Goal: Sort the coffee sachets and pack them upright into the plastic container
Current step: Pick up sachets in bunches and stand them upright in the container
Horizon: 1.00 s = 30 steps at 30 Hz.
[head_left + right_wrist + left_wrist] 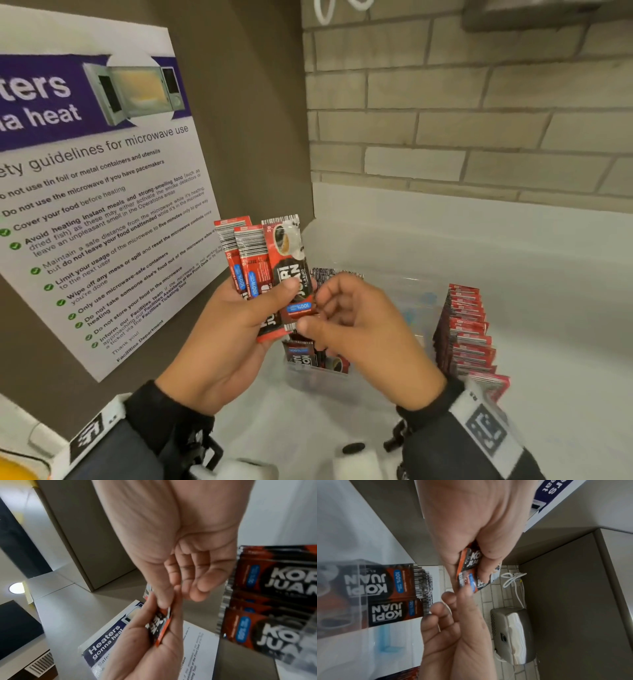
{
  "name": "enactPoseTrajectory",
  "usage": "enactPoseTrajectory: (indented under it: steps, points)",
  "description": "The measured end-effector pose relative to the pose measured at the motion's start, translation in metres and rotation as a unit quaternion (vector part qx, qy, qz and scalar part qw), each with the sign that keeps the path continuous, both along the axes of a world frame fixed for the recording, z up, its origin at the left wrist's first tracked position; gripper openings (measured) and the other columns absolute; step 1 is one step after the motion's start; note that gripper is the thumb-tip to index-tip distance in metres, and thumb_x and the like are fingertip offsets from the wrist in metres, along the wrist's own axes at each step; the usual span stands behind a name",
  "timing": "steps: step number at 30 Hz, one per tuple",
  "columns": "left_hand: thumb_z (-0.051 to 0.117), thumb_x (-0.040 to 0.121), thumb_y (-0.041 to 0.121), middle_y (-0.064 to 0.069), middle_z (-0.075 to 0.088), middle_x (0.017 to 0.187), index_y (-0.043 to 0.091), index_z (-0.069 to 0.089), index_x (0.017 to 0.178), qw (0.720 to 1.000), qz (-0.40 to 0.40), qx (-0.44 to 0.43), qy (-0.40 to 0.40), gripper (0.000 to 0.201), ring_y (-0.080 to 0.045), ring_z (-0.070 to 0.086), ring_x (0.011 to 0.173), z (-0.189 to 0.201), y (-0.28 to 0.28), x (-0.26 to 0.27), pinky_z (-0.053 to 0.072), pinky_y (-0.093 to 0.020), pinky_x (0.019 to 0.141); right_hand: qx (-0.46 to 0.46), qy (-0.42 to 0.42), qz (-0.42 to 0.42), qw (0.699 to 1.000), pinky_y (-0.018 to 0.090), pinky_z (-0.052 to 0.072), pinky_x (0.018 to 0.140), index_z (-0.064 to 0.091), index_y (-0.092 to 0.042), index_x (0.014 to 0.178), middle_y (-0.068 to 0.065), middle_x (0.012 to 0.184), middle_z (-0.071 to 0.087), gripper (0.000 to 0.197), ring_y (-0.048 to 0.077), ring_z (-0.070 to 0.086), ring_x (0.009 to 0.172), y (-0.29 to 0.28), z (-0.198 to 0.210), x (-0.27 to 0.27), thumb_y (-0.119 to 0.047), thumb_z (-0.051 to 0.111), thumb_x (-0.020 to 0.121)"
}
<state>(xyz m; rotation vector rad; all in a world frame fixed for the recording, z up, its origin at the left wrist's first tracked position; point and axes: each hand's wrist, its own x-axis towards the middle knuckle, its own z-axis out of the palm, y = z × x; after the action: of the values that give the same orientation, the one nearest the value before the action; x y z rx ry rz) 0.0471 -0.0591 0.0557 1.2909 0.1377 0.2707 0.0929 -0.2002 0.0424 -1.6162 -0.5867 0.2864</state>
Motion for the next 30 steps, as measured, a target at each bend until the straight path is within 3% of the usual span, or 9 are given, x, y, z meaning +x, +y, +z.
enactPoseTrajectory:
  steps: [4, 7, 12, 15, 17, 20, 23, 27, 30]
  points:
    - [0.062, 0.073, 0.013, -0.009, 0.074, 0.093, 0.011, 0.066, 0.100, 1.000, 0.004, 0.000, -0.026, 0.028, -0.022, 0.072, 0.081, 0.001, -0.002, 0.000, 0.059, -0.035, 0.072, 0.028, 0.044, -0.008, 0.999, 0.020, 0.045, 0.048, 0.060, -0.012, 0.078, 0.004, 0.064, 0.059, 0.016, 0.010, 0.056, 0.049, -0.008, 0.005, 0.006, 0.003, 0.065, 0.081]
    - [0.057, 0.079, 0.009, -0.005, 0.075, 0.096, 0.014, 0.068, 0.100, 0.998, 0.003, -0.025, -0.054, 0.024, -0.020, 0.072, 0.086, 0.005, -0.002, -0.003, 0.059, -0.033, 0.065, 0.043, 0.062, -0.016, 0.997, 0.019, 0.046, 0.047, 0.061, -0.010, 0.079, 0.004, 0.066, 0.059, 0.016, 0.010, 0.057, 0.051, -0.015, 0.010, 0.010, 0.005, 0.060, 0.084]
    - [0.063, 0.072, 0.024, 0.004, 0.070, 0.073, 0.017, 0.063, 0.086, 0.996, 0.069, -0.012, -0.046, 0.015, -0.007, 0.068, 0.065, 0.008, 0.012, -0.003, 0.053, -0.022, 0.049, 0.090, 0.090, -0.057, 0.990, 0.020, 0.047, 0.044, 0.057, -0.007, 0.079, 0.005, 0.059, 0.062, 0.018, 0.015, 0.062, 0.048, -0.022, 0.016, 0.013, 0.008, 0.053, 0.087]
    - [0.086, 0.050, 0.047, 0.001, 0.069, 0.074, 0.019, 0.067, 0.084, 0.997, 0.065, 0.003, -0.037, 0.048, -0.009, 0.064, 0.060, 0.008, 0.020, -0.005, 0.046, -0.020, 0.042, 0.071, 0.009, -0.095, 0.993, 0.018, 0.043, 0.046, 0.064, -0.015, 0.079, 0.005, 0.063, 0.060, 0.022, 0.008, 0.053, 0.046, -0.026, 0.019, 0.014, 0.002, 0.055, 0.087]
    - [0.091, 0.039, 0.049, -0.002, 0.069, 0.076, 0.022, 0.070, 0.079, 0.999, 0.041, 0.022, -0.025, 0.052, -0.009, 0.062, 0.055, 0.006, 0.019, -0.007, 0.043, -0.020, 0.040, 0.042, -0.063, -0.119, 0.990, 0.015, 0.041, 0.050, 0.067, -0.022, 0.080, 0.003, 0.067, 0.061, 0.024, 0.004, 0.050, 0.050, -0.028, 0.020, 0.014, -0.003, 0.056, 0.088]
    - [0.082, 0.058, 0.020, -0.004, 0.067, 0.073, 0.020, 0.070, 0.075, 0.996, -0.005, 0.092, 0.009, 0.021, -0.011, 0.060, 0.053, 0.003, 0.009, -0.011, 0.045, -0.022, 0.041, 0.068, -0.101, -0.147, 0.982, 0.013, 0.040, 0.049, 0.068, -0.023, 0.086, -0.003, 0.067, 0.060, 0.021, 0.003, 0.050, 0.049, -0.028, 0.021, 0.012, -0.006, 0.057, 0.089]
    - [0.084, 0.060, 0.003, -0.003, 0.069, 0.074, 0.012, 0.067, 0.082, 0.989, -0.019, 0.146, 0.014, 0.029, -0.011, 0.064, 0.058, -0.001, 0.000, -0.014, 0.048, -0.021, 0.045, 0.152, -0.049, -0.129, 0.979, 0.019, 0.043, 0.047, 0.065, -0.017, 0.094, 0.003, 0.069, 0.059, 0.015, 0.008, 0.052, 0.047, -0.028, 0.022, 0.013, -0.005, 0.062, 0.086]
    - [0.073, 0.067, 0.017, -0.003, 0.070, 0.072, 0.008, 0.064, 0.085, 0.985, 0.021, 0.174, -0.001, 0.022, -0.011, 0.064, 0.054, -0.002, -0.004, -0.013, 0.050, -0.021, 0.047, 0.185, -0.010, -0.084, 0.979, 0.021, 0.051, 0.053, 0.066, -0.011, 0.088, 0.003, 0.070, 0.065, 0.017, 0.013, 0.061, 0.054, -0.038, 0.031, 0.011, -0.003, 0.070, 0.074]
    - [0.073, 0.075, 0.034, -0.001, 0.063, 0.062, 0.013, 0.063, 0.080, 0.985, 0.067, 0.156, -0.010, 0.023, -0.013, 0.056, 0.048, 0.000, 0.003, -0.012, 0.046, -0.023, 0.044, 0.164, -0.103, -0.139, 0.971, 0.021, 0.053, 0.058, 0.067, -0.016, 0.083, 0.003, 0.073, 0.069, 0.020, 0.015, 0.064, 0.058, -0.051, 0.044, 0.006, 0.000, 0.073, 0.072]
